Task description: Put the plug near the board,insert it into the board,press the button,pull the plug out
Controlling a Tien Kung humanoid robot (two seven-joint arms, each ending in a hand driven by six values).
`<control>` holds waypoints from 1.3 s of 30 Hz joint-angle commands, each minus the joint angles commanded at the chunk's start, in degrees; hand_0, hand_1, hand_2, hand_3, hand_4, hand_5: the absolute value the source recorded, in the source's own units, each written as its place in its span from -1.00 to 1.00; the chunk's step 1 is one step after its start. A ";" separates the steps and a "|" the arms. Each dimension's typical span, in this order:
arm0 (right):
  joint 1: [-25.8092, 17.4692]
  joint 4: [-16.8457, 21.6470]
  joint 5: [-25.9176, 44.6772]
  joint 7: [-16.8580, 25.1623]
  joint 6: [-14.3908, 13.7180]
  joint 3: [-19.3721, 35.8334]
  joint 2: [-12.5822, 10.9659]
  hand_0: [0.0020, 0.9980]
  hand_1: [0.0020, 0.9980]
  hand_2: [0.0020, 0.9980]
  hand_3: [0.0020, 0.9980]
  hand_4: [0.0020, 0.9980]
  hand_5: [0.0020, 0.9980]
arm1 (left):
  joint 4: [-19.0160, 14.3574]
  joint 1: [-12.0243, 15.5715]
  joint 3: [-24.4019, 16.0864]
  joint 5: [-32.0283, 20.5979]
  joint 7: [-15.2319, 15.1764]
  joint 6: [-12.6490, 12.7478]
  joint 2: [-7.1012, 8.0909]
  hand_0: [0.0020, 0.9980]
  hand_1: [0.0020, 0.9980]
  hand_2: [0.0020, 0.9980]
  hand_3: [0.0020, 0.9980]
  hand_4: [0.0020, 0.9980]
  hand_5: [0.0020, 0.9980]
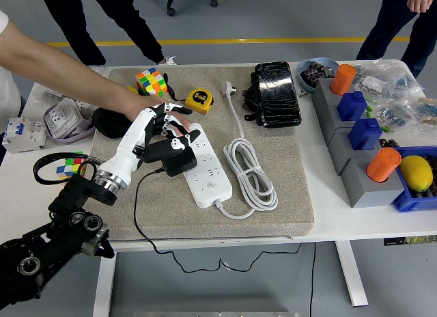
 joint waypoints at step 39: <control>0.00 0.08 -0.16 -0.03 0.03 0.19 -0.19 0.15 0.30 0.27 0.09 0.86 -0.02 | -6.98 -6.60 4.26 11.76 31.96 -22.02 1.36 -0.91 -0.83 -0.69 0.48 0.51 -1.00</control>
